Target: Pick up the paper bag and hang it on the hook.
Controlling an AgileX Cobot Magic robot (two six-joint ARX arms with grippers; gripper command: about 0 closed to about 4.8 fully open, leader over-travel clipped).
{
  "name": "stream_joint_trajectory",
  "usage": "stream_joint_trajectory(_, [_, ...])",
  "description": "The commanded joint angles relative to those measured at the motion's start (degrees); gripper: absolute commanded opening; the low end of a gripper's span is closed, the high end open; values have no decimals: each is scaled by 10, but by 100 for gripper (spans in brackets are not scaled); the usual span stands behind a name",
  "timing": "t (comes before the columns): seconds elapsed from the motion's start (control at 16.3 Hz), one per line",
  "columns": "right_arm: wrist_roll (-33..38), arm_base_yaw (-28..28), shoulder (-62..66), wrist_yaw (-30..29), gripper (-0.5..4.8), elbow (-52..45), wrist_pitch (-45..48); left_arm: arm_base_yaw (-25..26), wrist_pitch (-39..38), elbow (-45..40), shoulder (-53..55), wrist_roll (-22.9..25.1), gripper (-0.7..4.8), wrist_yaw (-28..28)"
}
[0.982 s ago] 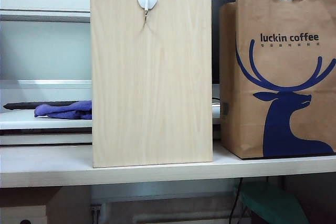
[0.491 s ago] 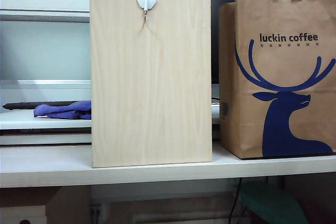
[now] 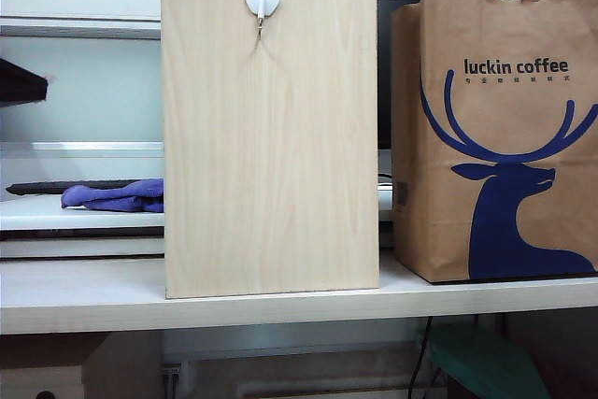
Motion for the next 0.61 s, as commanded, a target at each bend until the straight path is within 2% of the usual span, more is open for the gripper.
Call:
stream_joint_trajectory(0.06, [2, 0, 52, -65, -1, 68, -14, 8, 3, 1, 0, 2, -6, -2])
stream_joint_trajectory(0.25, [-51, 0, 204, -81, 0, 175, 18, 11, 3, 1, 0, 2, -5, -2])
stream_joint_trajectory(0.31, [-67, 0, 269, -81, 28, 209, 35, 12, 3, 1, 0, 2, -6, -2])
stream_joint_trajectory(0.37, [-73, 0, 325, -94, 101, 242, 40, 12, 3, 1, 0, 2, -5, -2])
stream_joint_trajectory(0.49, [-73, 0, 469, -163, 223, 320, 61, 12, 3, 1, 0, 2, -6, -2])
stream_joint_trajectory(0.61, [-76, 1, 561, -186, 226, 374, 80, 12, 3, 1, 0, 2, -6, -2])
